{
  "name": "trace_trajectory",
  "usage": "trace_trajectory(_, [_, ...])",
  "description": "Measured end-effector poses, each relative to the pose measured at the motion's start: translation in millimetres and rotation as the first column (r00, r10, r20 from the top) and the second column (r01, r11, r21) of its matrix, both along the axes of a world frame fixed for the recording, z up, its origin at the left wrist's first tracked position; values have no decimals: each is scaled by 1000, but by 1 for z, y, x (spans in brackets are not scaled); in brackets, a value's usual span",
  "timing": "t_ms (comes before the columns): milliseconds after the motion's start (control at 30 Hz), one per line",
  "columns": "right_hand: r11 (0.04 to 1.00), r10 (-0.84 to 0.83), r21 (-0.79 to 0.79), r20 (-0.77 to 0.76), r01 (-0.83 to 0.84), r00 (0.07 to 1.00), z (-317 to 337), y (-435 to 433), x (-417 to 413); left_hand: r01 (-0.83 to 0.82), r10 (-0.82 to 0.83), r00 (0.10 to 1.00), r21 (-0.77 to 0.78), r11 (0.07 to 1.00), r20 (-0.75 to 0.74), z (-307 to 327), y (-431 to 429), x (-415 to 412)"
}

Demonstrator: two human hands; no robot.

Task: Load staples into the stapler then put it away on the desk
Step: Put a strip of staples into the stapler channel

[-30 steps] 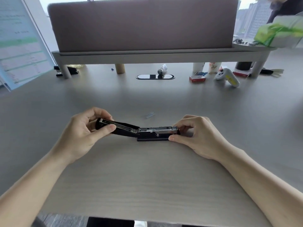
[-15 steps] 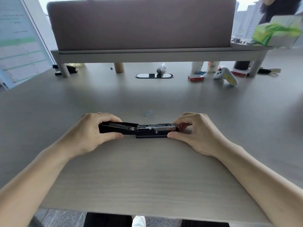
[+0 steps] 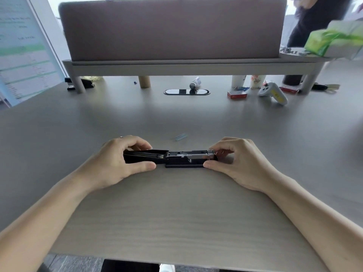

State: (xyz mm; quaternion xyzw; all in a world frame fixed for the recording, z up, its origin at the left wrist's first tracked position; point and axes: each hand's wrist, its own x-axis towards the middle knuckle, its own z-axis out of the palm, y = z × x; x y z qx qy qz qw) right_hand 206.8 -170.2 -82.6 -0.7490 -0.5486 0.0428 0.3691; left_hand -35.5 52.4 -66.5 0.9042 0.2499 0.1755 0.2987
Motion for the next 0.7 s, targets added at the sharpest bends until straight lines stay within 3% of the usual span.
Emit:
trace_trajectory(100, [1000, -20, -14, -43, 20, 999, 2, 0, 1, -47, 54, 996, -90, 995, 71, 17, -5, 33])
trace_trajectory(233, [998, -64, -14, -94, 63, 993, 5, 2, 4, -65, 78, 994, 180, 982, -70, 30, -16, 95])
trace_trajectory(367, [997, -74, -17, -129, 73, 989, 3, 1, 6, -45, 76, 989, 229, 972, -130, 20, -11, 124])
trace_trajectory(500, [996, -87, -40, -143, 83, 986, 5, 2, 8, -71, 91, 994, 283, 956, -58, 13, -6, 127])
trace_trajectory(700, [992, -121, 18, -213, 128, 969, 11, 11, 11, 15, -45, 987, 185, 983, 155, 21, -12, 110])
